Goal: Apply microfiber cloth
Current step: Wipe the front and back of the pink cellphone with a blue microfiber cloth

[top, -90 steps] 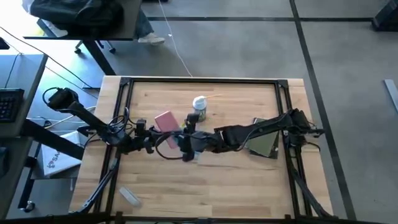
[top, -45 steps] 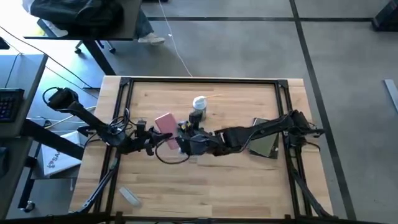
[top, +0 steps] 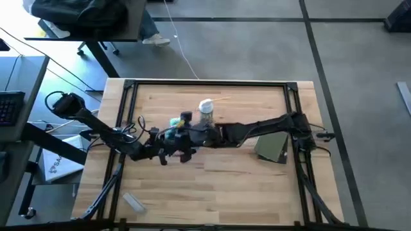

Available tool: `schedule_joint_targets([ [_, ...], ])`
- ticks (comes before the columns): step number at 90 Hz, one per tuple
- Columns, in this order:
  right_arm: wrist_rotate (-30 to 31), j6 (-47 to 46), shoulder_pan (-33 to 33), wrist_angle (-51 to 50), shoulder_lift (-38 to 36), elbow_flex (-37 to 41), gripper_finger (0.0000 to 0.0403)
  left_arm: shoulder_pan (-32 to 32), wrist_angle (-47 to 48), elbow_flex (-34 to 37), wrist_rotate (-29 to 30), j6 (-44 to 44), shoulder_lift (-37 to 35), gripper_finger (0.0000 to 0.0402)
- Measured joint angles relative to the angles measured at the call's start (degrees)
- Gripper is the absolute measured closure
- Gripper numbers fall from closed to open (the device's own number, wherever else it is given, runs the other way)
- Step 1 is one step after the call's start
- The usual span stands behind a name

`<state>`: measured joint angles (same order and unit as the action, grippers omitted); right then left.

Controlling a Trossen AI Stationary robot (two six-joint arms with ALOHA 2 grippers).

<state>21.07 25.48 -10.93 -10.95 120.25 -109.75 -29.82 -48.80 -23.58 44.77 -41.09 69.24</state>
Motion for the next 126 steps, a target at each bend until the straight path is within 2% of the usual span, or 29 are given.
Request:
schedule_joint_targets([
  [15, 1.5, -1.8, -1.8, -4.4, 0.2, -0.3, 0.0403, 0.1, 0.7, -0.3, -1.5, 0.2, 0.4, 0.0387],
  [49, 14.0, -4.0, -5.9, -17.3, -4.8, 0.2, 0.0403, 0.0, -0.6, -0.4, -2.7, 4.1, -0.9, 0.0387],
  [67, 13.1, -3.0, -4.8, -13.5, -4.9, 0.2, 0.0403, 0.1, -0.3, -0.5, -2.7, 4.6, -0.9, 0.0387],
  [85, 11.6, -2.3, -2.3, -9.4, -3.4, 0.2, 0.0403, 0.2, 0.1, -0.6, -2.3, 0.6, 1.9, 0.0387],
  [96, 9.8, 2.4, -1.3, -5.3, -2.5, 0.2, 0.0403, 0.3, -0.9, -0.6, -4.2, -1.4, 4.5, 0.0387],
  [126, 22.7, 14.9, -0.3, -3.6, -3.3, 0.1, 0.0403, 0.1, -0.8, -2.1, -6.6, -2.8, 6.7, 0.0387],
])
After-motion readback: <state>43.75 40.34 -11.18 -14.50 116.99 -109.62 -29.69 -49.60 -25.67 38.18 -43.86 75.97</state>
